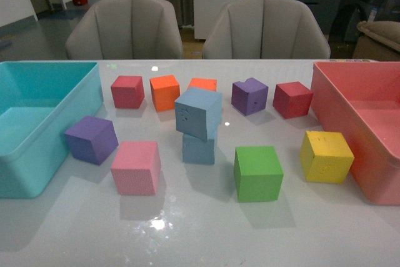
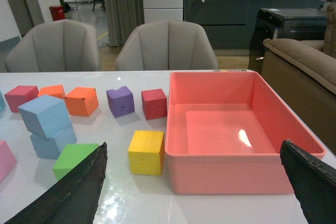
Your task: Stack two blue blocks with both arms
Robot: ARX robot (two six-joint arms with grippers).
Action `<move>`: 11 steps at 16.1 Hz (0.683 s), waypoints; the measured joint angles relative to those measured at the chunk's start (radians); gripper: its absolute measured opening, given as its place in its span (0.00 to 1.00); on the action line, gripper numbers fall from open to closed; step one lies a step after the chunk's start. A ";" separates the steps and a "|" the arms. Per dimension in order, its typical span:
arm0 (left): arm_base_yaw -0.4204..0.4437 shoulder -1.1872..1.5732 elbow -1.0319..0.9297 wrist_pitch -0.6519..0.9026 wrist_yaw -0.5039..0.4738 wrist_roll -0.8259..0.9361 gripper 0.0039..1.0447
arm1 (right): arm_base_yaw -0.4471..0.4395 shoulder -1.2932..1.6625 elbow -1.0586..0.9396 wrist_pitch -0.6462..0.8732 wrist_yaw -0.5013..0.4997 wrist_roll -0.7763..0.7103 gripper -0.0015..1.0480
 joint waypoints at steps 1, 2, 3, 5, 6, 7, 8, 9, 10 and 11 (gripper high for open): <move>0.000 -0.014 0.000 -0.011 0.000 0.000 0.01 | 0.000 0.000 0.000 0.000 0.000 0.000 0.94; 0.000 -0.032 0.000 -0.029 0.000 0.000 0.01 | 0.000 0.000 0.000 0.000 0.000 0.000 0.94; 0.000 -0.047 0.000 -0.047 0.000 0.000 0.01 | 0.000 0.000 0.000 0.000 0.000 0.000 0.94; 0.000 -0.183 0.000 -0.237 0.001 0.000 0.01 | 0.000 0.000 0.000 0.000 0.000 0.000 0.94; 0.000 -0.218 0.006 -0.214 -0.002 0.000 0.01 | 0.000 0.000 0.000 0.000 0.000 0.000 0.94; 0.000 -0.219 0.001 -0.238 0.001 0.000 0.01 | 0.000 0.000 0.000 0.001 0.000 0.000 0.94; 0.000 -0.219 0.001 -0.235 0.000 0.000 0.01 | 0.000 0.000 0.000 0.000 0.000 0.000 0.94; 0.000 -0.219 0.001 -0.229 0.000 0.000 0.01 | 0.000 0.000 0.000 0.000 0.000 0.000 0.94; 0.000 -0.219 0.001 -0.231 0.000 0.000 0.01 | 0.000 0.000 0.000 0.000 0.000 0.000 0.94; 0.000 -0.219 0.001 -0.231 0.000 0.000 0.06 | 0.000 0.000 0.000 0.000 0.000 0.000 0.94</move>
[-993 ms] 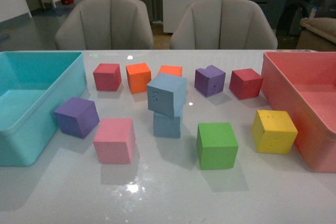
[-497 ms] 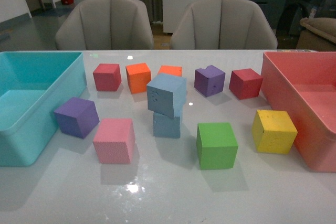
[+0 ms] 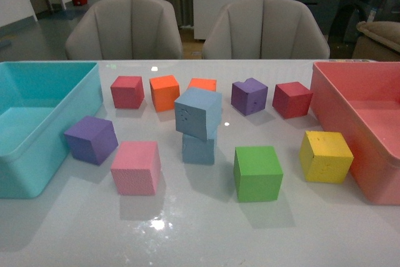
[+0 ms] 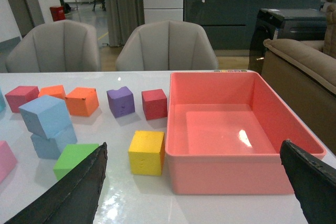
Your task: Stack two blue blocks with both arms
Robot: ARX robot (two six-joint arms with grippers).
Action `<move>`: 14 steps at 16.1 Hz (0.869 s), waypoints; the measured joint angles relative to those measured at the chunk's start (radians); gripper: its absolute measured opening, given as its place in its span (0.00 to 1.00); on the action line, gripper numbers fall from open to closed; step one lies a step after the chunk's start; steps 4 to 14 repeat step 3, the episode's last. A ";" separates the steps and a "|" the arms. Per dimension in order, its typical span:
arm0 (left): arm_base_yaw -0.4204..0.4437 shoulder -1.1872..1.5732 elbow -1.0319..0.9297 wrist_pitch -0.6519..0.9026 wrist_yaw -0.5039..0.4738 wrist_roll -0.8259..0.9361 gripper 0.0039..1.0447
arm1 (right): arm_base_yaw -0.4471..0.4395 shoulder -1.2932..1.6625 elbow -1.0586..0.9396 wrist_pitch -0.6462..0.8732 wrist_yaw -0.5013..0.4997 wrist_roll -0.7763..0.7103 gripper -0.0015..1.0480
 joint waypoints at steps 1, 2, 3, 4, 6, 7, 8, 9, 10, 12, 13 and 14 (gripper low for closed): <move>0.000 0.000 0.000 0.000 0.000 0.000 0.15 | 0.000 0.000 0.000 0.000 0.000 0.000 0.94; 0.000 0.000 0.000 0.000 0.000 0.000 0.23 | 0.000 0.000 0.000 0.000 0.000 0.000 0.94; 0.000 0.000 0.000 0.000 0.000 0.000 0.48 | 0.000 0.000 0.000 0.000 0.000 0.000 0.94; 0.000 0.000 0.000 0.000 0.000 0.000 0.48 | 0.000 0.000 0.000 0.000 0.000 0.000 0.94; 0.000 0.000 0.000 0.000 0.000 0.000 0.48 | 0.000 0.000 0.000 0.000 0.000 0.000 0.94; 0.000 0.000 0.000 0.000 0.000 0.000 0.48 | 0.000 0.000 0.000 0.000 0.000 0.000 0.94; 0.000 0.000 0.000 0.000 0.000 0.000 0.48 | 0.000 0.000 0.000 0.000 0.000 0.000 0.94; 0.000 0.000 0.000 0.000 0.000 0.000 0.48 | 0.000 0.000 0.000 0.000 0.000 0.000 0.94; 0.000 0.000 0.000 0.000 0.000 0.000 0.48 | 0.000 0.000 0.000 0.000 0.000 0.000 0.94; 0.000 0.000 0.000 0.000 0.000 0.000 0.48 | 0.000 0.000 0.000 0.000 0.000 0.000 0.94; 0.000 0.000 0.000 0.000 0.000 0.000 0.48 | 0.000 0.000 0.000 0.000 0.000 0.000 0.94; 0.000 0.000 0.000 0.000 0.000 0.000 0.48 | 0.000 0.000 0.000 0.000 0.000 0.000 0.94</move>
